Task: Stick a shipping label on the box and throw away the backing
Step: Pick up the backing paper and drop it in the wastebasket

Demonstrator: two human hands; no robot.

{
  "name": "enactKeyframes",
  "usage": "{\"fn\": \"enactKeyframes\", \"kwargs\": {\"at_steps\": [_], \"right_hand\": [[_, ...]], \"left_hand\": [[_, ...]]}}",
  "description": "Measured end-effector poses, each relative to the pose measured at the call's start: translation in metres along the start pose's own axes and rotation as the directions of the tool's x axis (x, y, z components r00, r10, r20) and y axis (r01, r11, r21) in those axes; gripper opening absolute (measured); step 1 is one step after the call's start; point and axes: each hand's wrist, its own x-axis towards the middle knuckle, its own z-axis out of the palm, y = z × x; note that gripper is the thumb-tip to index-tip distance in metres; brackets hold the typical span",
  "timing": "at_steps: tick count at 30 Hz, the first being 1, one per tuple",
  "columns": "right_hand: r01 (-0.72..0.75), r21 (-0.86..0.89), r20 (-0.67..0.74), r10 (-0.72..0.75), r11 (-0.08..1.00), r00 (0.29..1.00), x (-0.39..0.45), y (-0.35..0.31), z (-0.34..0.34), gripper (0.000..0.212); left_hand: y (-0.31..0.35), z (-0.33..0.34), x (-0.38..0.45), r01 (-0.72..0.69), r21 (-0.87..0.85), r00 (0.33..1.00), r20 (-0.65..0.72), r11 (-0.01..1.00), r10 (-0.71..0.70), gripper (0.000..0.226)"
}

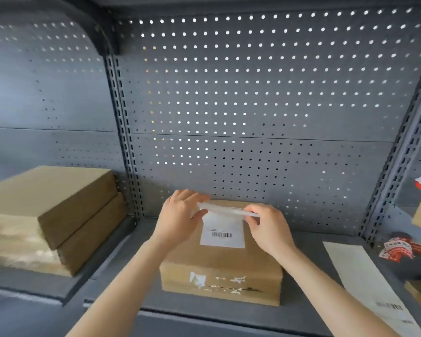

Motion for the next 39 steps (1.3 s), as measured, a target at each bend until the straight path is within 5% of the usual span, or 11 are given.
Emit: {"fn": "enactKeyframes", "kwargs": {"at_steps": [13, 24, 33, 39], "right_hand": [[0.394, 0.276, 0.168, -0.447, 0.877, 0.879, -0.006, -0.191, 0.116, 0.014], [0.409, 0.512, 0.359, -0.621, 0.755, 0.697, -0.086, -0.294, 0.188, 0.006], [0.221, 0.447, 0.701, -0.493, 0.867, 0.516, -0.159, -0.289, 0.278, 0.004], [-0.014, 0.332, 0.896, -0.311, 0.943, 0.317, -0.205, -0.255, 0.339, 0.008]], "left_hand": [[-0.112, -0.153, -0.141, 0.418, 0.15, 0.888, -0.273, 0.896, -0.369, 0.014], [-0.139, -0.206, -0.286, 0.717, 0.065, 0.651, -0.418, 0.694, -0.634, 0.016], [-0.165, -0.142, -0.398, 0.882, -0.089, 0.401, -0.372, 0.462, -0.837, 0.016], [-0.181, -0.072, -0.458, 0.955, -0.183, 0.183, -0.256, 0.234, -0.949, 0.017]]}}
